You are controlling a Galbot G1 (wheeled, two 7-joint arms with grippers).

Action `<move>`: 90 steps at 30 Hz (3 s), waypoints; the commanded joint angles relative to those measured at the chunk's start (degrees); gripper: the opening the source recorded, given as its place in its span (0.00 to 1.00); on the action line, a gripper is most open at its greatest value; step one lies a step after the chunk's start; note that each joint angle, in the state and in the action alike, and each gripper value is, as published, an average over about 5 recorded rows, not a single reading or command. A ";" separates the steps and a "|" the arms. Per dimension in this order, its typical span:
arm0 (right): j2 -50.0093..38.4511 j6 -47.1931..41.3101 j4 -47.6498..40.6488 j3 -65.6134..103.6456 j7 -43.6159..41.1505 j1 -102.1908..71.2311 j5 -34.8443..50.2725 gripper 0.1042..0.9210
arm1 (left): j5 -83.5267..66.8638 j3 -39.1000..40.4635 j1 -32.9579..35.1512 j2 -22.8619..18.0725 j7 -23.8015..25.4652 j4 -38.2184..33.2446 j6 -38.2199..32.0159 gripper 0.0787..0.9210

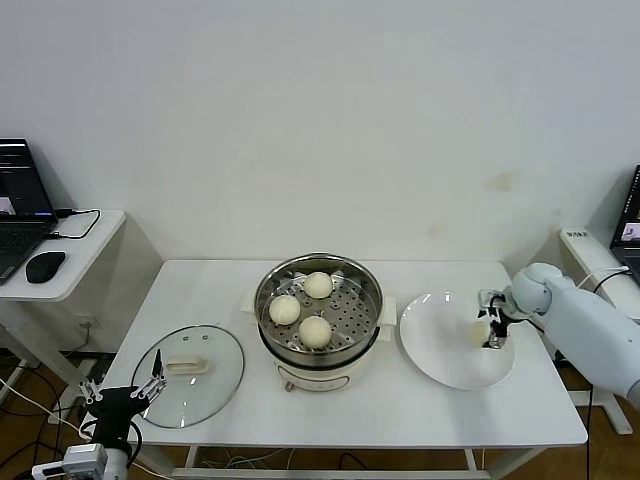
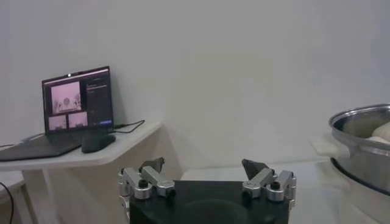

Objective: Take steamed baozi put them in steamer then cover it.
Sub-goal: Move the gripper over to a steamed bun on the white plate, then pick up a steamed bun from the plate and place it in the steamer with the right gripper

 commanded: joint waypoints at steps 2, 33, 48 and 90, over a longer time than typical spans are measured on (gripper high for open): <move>1.51 0.05 -2.13 0.05 -0.51 -0.04 -0.82 0.70 | 0.01 0.03 0.03 -0.06 0.00 0.06 0.00 0.88; -13.71 -12.98 33.76 -33.26 -1.16 41.68 34.02 0.59 | -0.41 0.94 -1.01 1.43 -0.03 -1.82 0.19 0.88; 8.13 -27.33 35.94 -38.69 13.08 49.35 58.40 0.61 | -0.49 1.38 -1.26 0.15 -0.11 -2.94 0.07 0.88; 13.73 -30.92 25.91 -36.49 18.00 33.47 49.62 0.74 | -0.98 0.51 -2.01 -0.26 -0.11 -1.85 0.03 0.88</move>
